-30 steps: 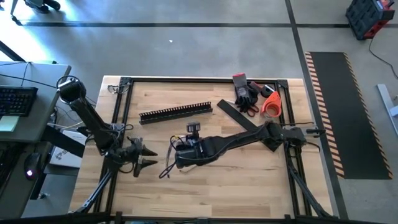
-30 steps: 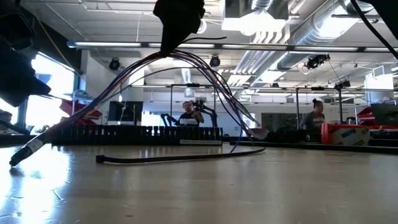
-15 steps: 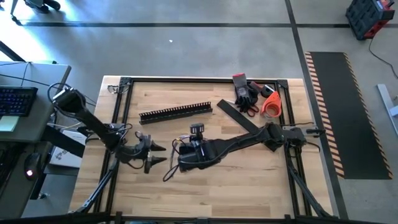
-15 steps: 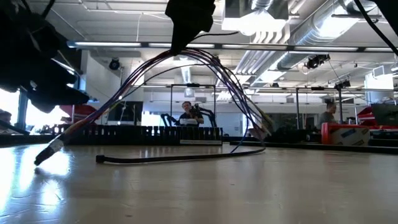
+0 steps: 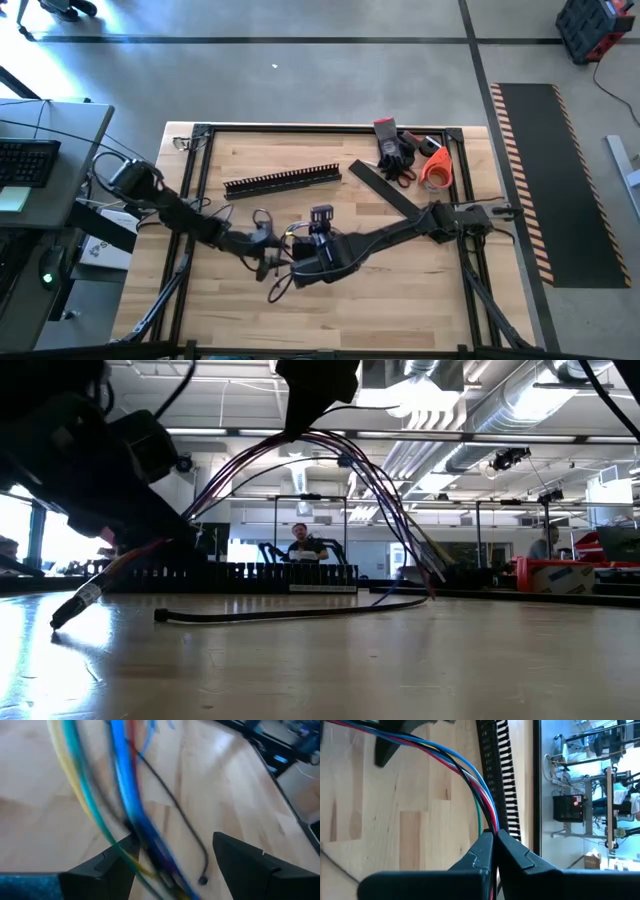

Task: Ziptie cables
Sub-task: Wrap the colored cables together using a zip tie

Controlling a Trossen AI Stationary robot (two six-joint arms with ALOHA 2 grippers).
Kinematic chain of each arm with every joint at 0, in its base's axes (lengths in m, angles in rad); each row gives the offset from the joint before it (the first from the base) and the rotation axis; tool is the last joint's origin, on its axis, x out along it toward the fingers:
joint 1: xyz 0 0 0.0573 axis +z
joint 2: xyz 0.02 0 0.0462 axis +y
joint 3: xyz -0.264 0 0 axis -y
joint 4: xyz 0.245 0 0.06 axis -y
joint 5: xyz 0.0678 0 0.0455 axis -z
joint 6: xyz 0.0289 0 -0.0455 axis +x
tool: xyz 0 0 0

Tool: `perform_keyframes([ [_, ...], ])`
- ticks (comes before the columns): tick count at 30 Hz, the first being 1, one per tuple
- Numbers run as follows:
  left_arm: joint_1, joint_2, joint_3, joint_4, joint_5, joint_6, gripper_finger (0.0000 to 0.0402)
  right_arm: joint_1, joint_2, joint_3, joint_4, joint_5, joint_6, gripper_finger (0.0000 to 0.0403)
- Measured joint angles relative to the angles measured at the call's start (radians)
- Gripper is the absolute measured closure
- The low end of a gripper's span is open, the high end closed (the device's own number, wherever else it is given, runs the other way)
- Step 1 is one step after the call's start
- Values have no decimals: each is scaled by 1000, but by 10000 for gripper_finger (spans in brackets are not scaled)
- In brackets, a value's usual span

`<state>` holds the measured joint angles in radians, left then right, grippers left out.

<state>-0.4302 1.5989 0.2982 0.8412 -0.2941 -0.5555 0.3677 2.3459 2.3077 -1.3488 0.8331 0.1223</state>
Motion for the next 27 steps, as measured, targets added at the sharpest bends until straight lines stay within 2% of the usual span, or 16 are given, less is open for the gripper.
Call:
perform_keyframes([
  [3,28,42,45,-1,74,3,186,7,0,0,-34,0,34,403],
  [5,46,49,61,-3,146,-2,214,11,0,0,-58,0,60,403],
  [9,74,47,68,13,289,-38,305,15,0,0,-77,0,88,403],
  [12,85,30,68,44,340,-42,380,13,0,0,-77,1,83,402],
  [15,85,3,68,59,345,-38,389,-4,0,0,-77,3,71,386],
  [20,85,-46,68,120,360,-11,399,-98,0,0,-45,-31,-53,312],
  [24,85,-83,68,161,353,14,400,-232,0,2,71,-191,-270,229],
  [27,86,-104,60,161,304,34,400,-314,0,47,59,-204,-324,170],
])
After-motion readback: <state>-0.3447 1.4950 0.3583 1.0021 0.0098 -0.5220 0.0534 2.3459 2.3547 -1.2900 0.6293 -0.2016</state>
